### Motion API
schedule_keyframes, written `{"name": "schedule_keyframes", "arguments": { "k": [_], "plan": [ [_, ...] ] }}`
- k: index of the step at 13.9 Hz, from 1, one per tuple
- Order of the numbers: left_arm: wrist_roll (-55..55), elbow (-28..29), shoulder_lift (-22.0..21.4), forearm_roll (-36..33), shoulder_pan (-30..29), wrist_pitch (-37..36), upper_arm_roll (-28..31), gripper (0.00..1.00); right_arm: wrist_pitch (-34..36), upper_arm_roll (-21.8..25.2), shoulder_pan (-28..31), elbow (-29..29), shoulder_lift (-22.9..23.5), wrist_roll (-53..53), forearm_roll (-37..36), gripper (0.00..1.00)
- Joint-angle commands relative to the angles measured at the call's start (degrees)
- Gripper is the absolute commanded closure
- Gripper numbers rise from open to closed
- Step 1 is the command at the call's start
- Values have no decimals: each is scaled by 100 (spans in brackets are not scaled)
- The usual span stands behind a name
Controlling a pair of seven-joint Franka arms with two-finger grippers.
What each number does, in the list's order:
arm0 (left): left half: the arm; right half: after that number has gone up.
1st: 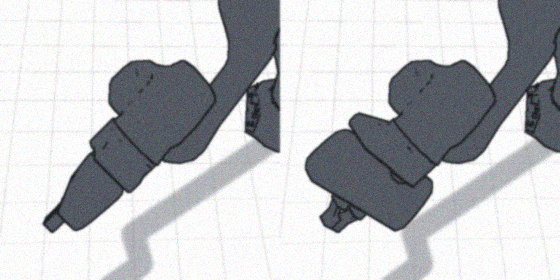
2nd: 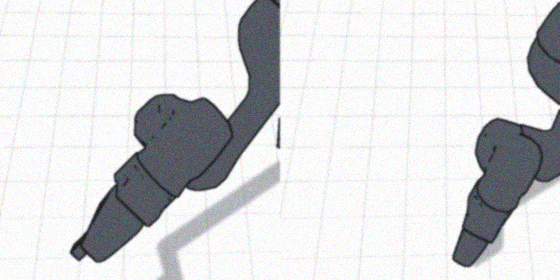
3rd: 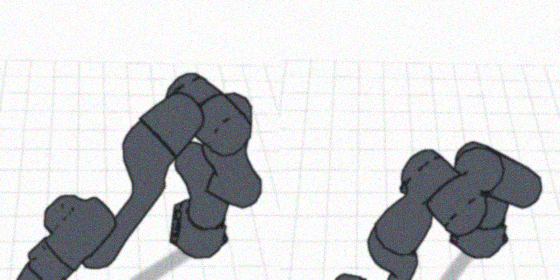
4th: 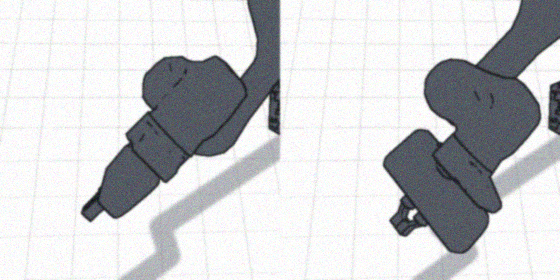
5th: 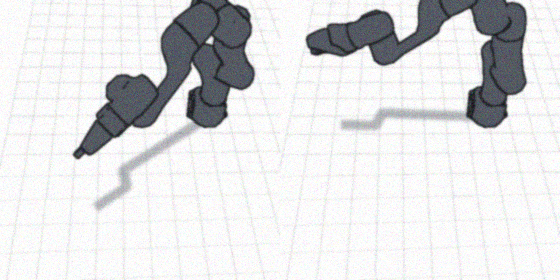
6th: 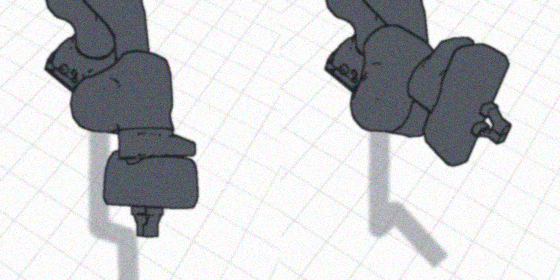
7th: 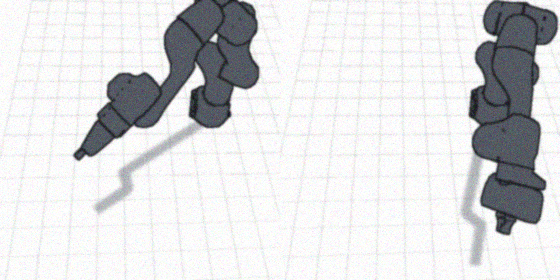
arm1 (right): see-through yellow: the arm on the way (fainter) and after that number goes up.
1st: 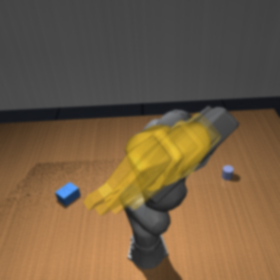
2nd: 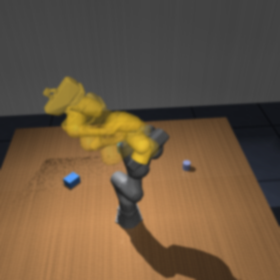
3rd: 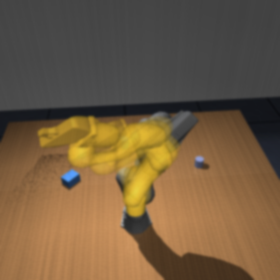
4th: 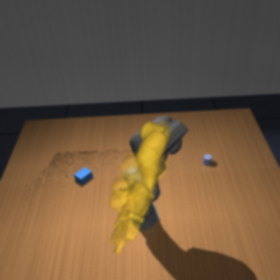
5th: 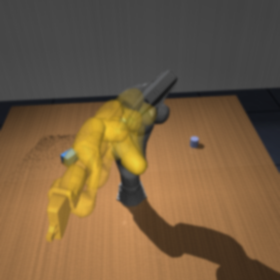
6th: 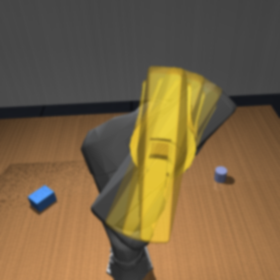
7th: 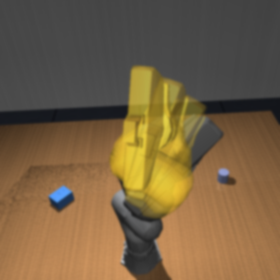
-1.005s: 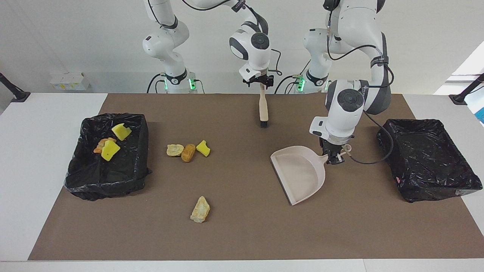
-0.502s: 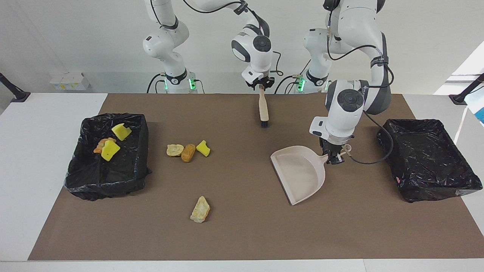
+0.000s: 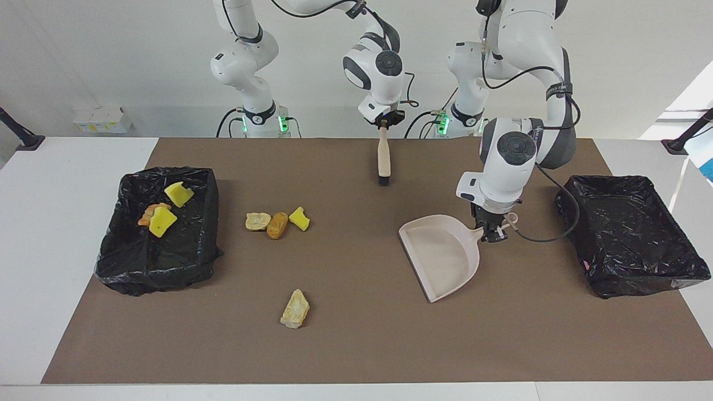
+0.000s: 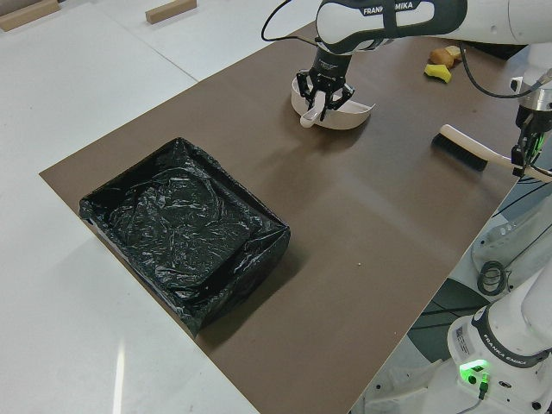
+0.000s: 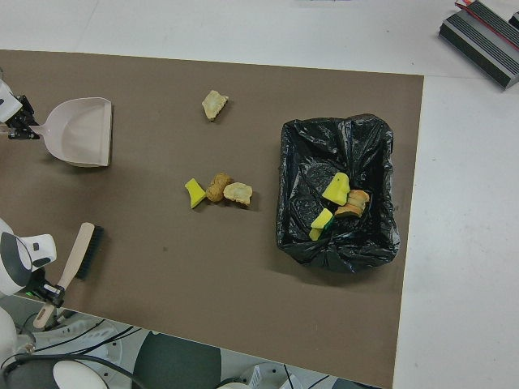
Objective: Sweep and dump trash in bin
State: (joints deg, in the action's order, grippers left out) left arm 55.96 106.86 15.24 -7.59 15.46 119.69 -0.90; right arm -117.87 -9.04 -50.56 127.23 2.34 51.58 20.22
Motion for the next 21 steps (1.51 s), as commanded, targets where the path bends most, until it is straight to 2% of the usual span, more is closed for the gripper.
{"name": "schedule_keyframes", "arguments": {
  "k": [1, 2, 4, 6, 8, 10, 13, 16, 18, 21],
  "plan": [
    [21, 124, -135, -76, -60, 1, -33, 100, 413, 25, 371, -409, -57, -52, -735, 100],
    [21, 150, -135, -76, -60, 27, -42, 100, 692, 60, 563, -506, -232, 36, -861, 100],
    [21, 159, -135, -76, -60, 28, -33, 100, 1674, 52, 1344, -856, -392, -33, -1089, 100],
    [21, 194, -161, -76, -60, 36, -33, 100, 2616, 52, 1741, -1103, -419, -42, -1895, 100],
    [21, 194, -170, -76, -60, 28, -33, 100, 2909, 52, 2049, -1069, -410, -51, -2433, 100],
    [21, 203, -170, -76, -60, 45, -33, 100, 2936, 34, 2697, -982, -358, -130, -2768, 100],
    [29, 535, -345, -76, 158, 202, -51, 99, 2804, 17, 3665, -964, -199, -1111, -2865, 100],
    [12, 695, -425, -76, 203, 309, -51, 100, 2394, 17, 4421, -456, -313, -1885, -3042, 100],
    [-224, 862, -495, -76, 290, 501, -60, 100, 1954, 8, 4599, 10, -532, -2483, -3042, 100],
    [-313, 1327, -714, -76, 572, 765, -60, 100, 1776, -10, 4485, 170, -533, -2732, -2797, 100]
  ]
}}
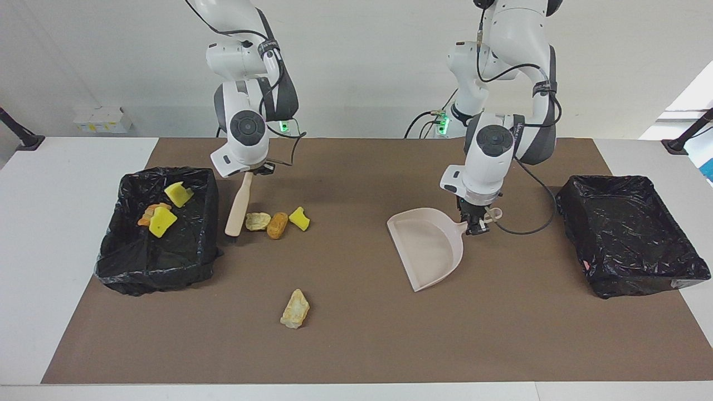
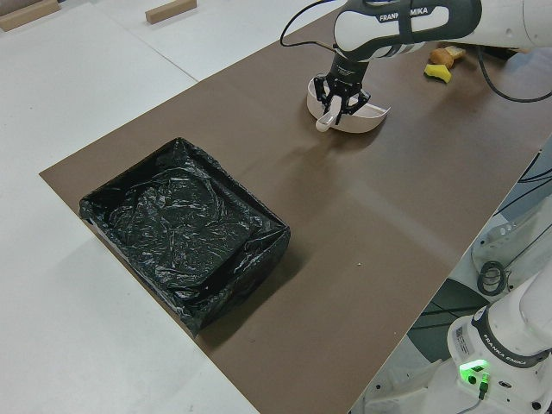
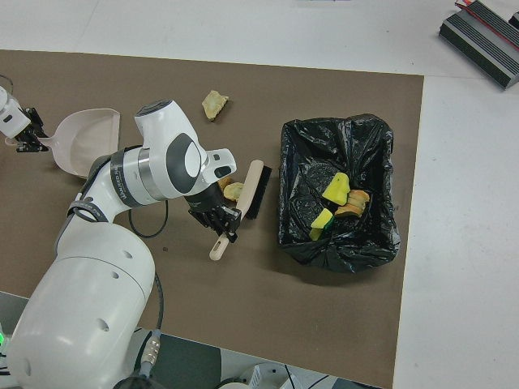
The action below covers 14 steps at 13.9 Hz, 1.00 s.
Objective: Sweep and dump trash in bin
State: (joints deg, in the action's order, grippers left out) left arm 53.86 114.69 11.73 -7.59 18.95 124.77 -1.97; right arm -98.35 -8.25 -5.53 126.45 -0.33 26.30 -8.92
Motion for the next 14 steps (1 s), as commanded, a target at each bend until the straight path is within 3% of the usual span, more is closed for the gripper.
{"name": "schedule_keyframes", "arguments": {
  "k": [1, 7, 14],
  "plan": [
    [-113, 590, -390, -76, 284, 259, 48, 100, -193, -89, -70, 248, -266, -204, 310, 100],
    [-473, 818, -574, -76, 601, 162, 39, 100, -1158, -89, -817, 126, 383, 41, 1172, 100],
    [-570, 1240, -847, -76, 804, 197, 39, 100, -1380, -89, -2029, -936, 1200, 517, 2316, 100]
  ]
}}
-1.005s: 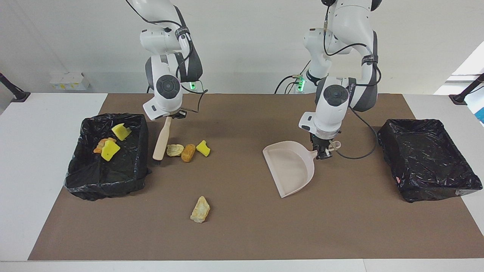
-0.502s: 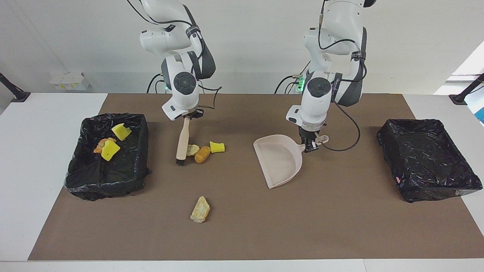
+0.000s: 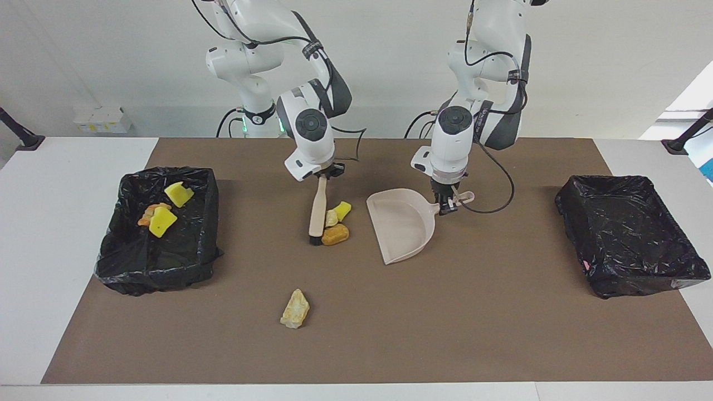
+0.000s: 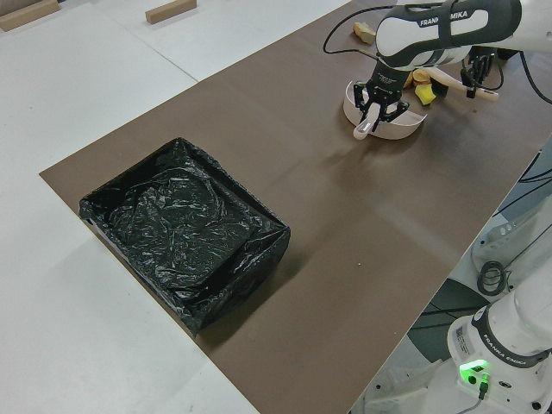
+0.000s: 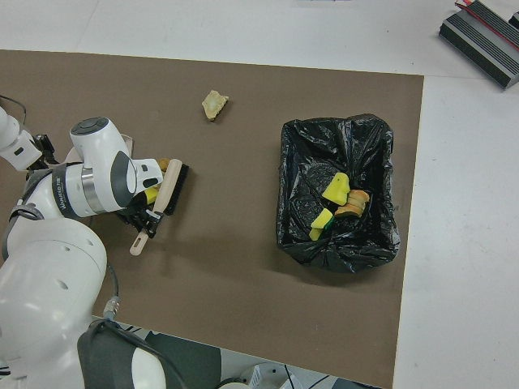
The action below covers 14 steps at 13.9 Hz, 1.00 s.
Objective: Sweep and dump trash in bin
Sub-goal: 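Sweep the pieces with the right gripper's brush into the left gripper's dustpan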
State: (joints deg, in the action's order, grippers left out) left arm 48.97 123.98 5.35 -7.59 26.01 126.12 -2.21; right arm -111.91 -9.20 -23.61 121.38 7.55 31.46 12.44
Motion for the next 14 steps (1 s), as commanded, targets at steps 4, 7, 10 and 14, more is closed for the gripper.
{"name": "schedule_keyframes", "arguments": {
  "k": [4, 7, 10, 14],
  "plan": [
    [-72, 337, -219, -76, 53, 71, 63, 100, -699, -3, -758, -905, 739, 18, 1758, 100],
    [-72, 337, -219, -76, 27, 80, 71, 100, -297, 15, -777, -1292, 853, -8, 1859, 100],
    [-63, 337, -210, -76, 18, 80, 72, 100, 396, 76, -479, -1345, 573, -17, 1395, 100],
    [-89, 320, -201, -76, 9, 124, 72, 100, 1538, 50, 198, -1643, 344, -262, 96, 100]
  ]
}}
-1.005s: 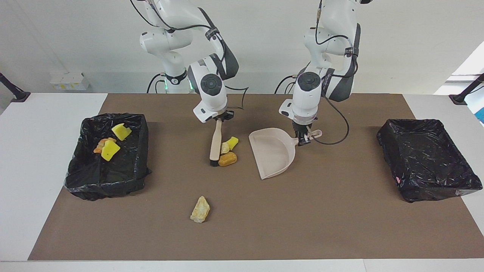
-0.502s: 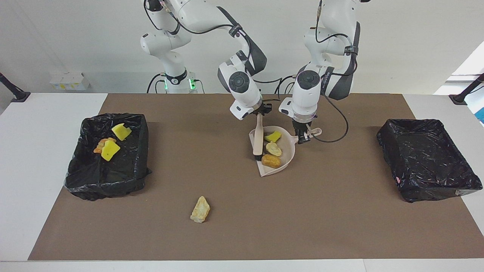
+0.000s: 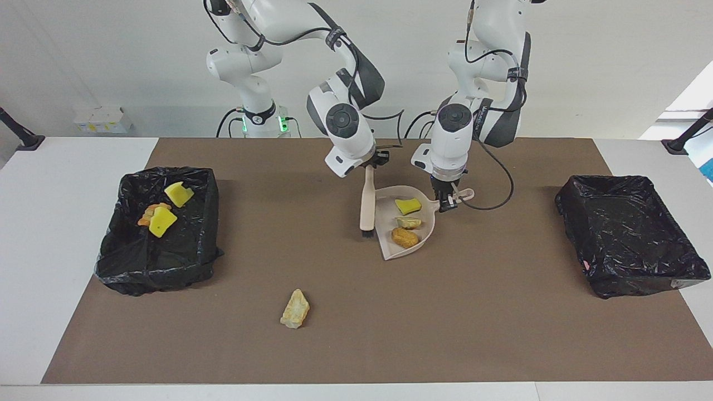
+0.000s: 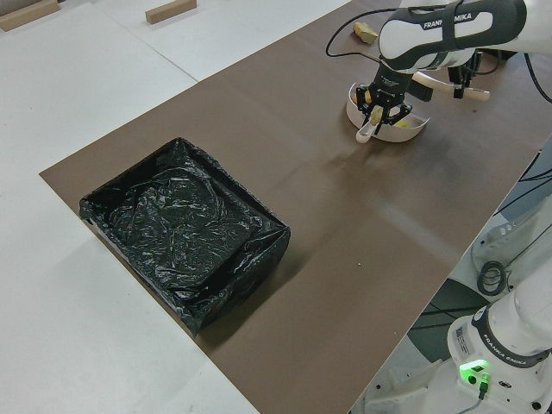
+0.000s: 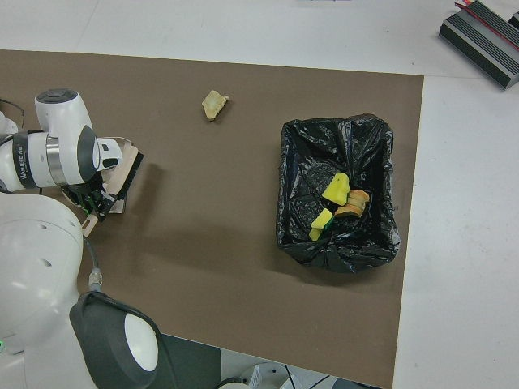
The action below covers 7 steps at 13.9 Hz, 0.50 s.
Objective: Sweep and dump trash in bin
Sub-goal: 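Sweep the pieces with the right gripper's brush into the left gripper's dustpan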
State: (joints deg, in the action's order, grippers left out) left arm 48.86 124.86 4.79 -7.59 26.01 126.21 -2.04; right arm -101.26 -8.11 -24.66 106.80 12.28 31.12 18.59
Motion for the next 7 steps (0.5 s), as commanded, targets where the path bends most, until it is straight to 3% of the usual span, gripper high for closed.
{"name": "schedule_keyframes", "arguments": {
  "k": [1, 4, 7],
  "plan": [
    [-156, 223, -136, -76, 9, 114, 55, 100, 667, -50, 365, -342, -86, -342, -923, 100],
    [-245, 206, -127, -76, -9, 123, 55, 100, 642, -50, 610, -388, -24, -868, -2320, 100],
    [-245, 188, -109, -76, -17, 150, 64, 100, 581, -32, 953, -536, 142, -1868, -3148, 100]
  ]
}}
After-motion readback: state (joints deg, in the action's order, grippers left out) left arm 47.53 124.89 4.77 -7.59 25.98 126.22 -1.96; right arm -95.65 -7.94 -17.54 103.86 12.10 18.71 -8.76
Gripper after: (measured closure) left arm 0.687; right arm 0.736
